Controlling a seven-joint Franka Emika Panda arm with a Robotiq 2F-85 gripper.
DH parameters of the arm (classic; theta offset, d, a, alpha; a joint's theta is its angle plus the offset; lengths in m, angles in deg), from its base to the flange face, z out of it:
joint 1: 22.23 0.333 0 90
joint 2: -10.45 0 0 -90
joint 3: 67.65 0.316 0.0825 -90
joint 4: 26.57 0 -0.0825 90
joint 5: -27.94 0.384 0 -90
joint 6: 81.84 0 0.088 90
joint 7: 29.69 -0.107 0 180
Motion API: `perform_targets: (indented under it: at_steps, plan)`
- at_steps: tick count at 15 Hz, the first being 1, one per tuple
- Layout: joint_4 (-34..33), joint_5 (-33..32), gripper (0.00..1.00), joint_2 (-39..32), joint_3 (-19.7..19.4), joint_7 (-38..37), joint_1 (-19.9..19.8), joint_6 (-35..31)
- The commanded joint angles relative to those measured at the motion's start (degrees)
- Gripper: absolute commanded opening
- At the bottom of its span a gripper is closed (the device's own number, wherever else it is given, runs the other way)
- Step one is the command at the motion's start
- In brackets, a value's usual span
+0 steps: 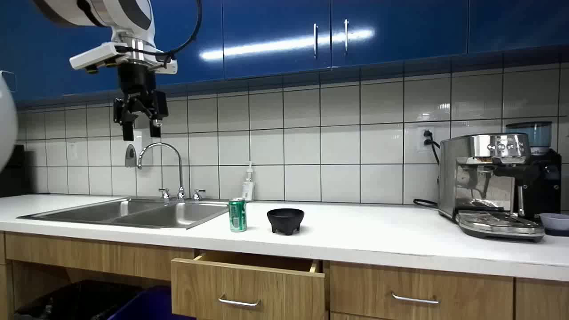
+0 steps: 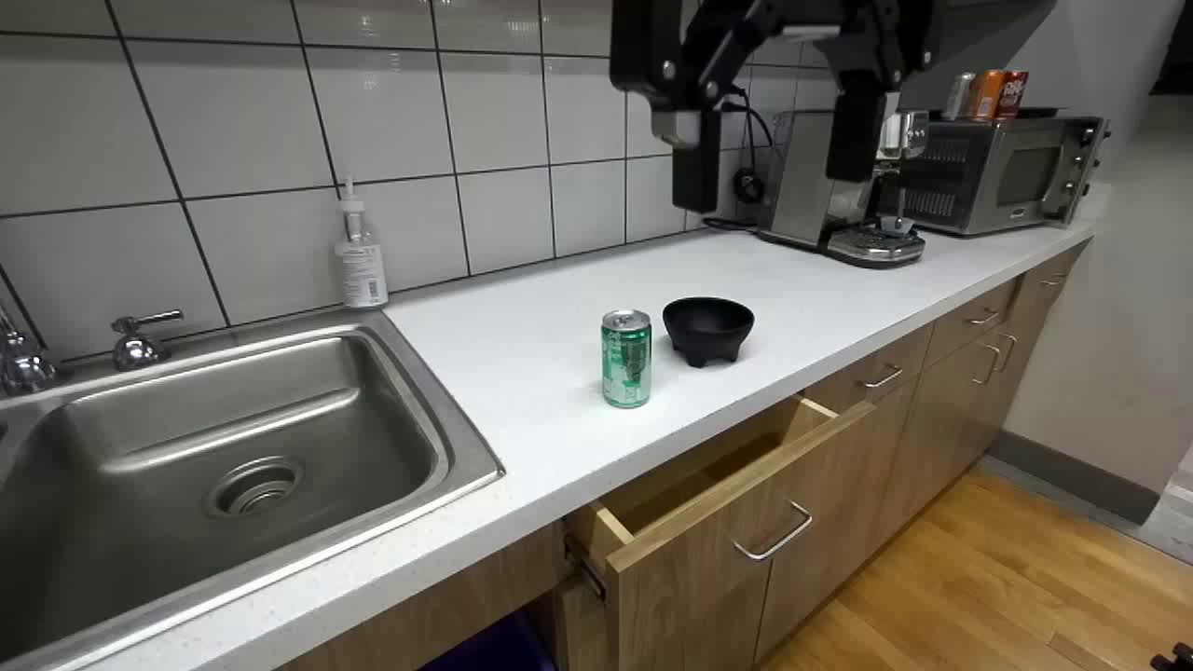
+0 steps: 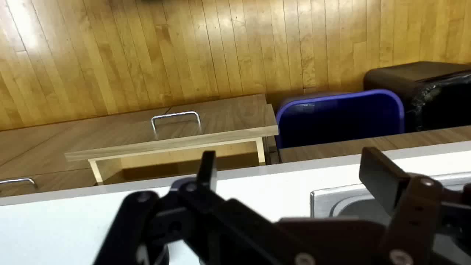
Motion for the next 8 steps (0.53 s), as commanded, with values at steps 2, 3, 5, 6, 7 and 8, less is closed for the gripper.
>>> perform_targets:
  at_steps: [2, 3, 5, 6, 7, 8]
  plan:
    - [-0.2, -0.3, 1.00, -0.2, -1.1, -0.3, 1.2, 0.1]
    - [-0.2, -0.3, 1.00, -0.2, -1.1, -0.3, 1.2, 0.1]
    - [0.1, -1.1, 1.00, 0.0, -1.0, -0.2, 1.2, -0.3]
    - [0.4, -2.1, 1.00, 0.0, -1.0, 0.1, 1.2, -0.7]
    - [0.6, -3.1, 1.00, -0.1, -0.9, 0.0, 1.1, -1.2]
    - [0.8, -3.7, 1.00, -0.4, -1.1, 0.1, 0.9, -1.4]
